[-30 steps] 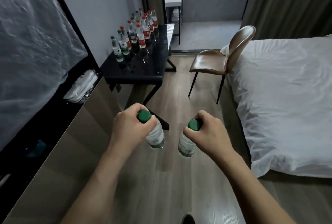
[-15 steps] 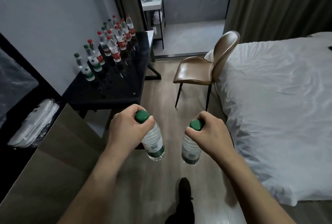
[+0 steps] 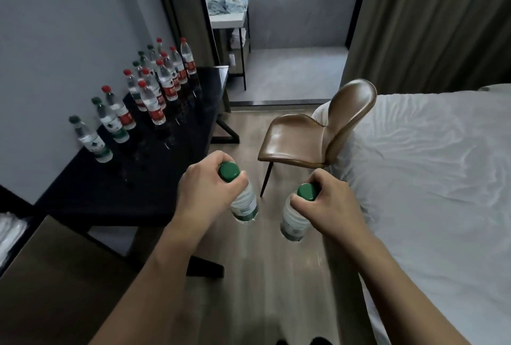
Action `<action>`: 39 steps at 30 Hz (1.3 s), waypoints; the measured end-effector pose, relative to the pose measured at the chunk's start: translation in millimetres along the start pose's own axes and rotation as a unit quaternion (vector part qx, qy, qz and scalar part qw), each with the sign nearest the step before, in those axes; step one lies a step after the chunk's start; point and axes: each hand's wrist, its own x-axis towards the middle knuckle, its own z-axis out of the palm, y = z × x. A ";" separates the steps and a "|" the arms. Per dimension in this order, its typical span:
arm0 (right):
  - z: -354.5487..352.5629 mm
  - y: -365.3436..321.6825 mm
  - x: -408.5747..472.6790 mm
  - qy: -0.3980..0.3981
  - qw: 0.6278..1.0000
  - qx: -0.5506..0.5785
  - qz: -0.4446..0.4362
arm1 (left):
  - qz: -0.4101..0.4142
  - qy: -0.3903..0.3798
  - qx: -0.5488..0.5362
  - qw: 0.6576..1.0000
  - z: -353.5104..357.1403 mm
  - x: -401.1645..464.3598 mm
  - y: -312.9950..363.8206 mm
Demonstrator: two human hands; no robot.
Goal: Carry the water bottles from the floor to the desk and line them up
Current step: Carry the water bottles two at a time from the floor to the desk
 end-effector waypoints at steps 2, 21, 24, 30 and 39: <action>0.2 0.0 30.7 -0.001 1.000 -0.006 -0.002 | -0.001 0.007 -0.010 1.000 2.6 26.5 1.5; 96.7 22.0 377.8 -0.068 0.995 0.052 -0.049 | -0.014 0.025 0.093 0.995 84.7 316.1 -34.3; 108.6 20.9 422.6 -0.064 0.995 0.056 -0.051 | -0.024 0.035 0.081 0.996 91.8 353.2 -43.2; 146.9 22.3 488.7 -0.094 0.994 0.052 -0.028 | -0.063 0.013 0.068 0.996 106.7 408.9 -76.2; 222.3 -14.2 596.6 -0.128 0.991 0.015 -0.034 | -0.060 0.007 0.054 0.997 104.0 534.0 -146.9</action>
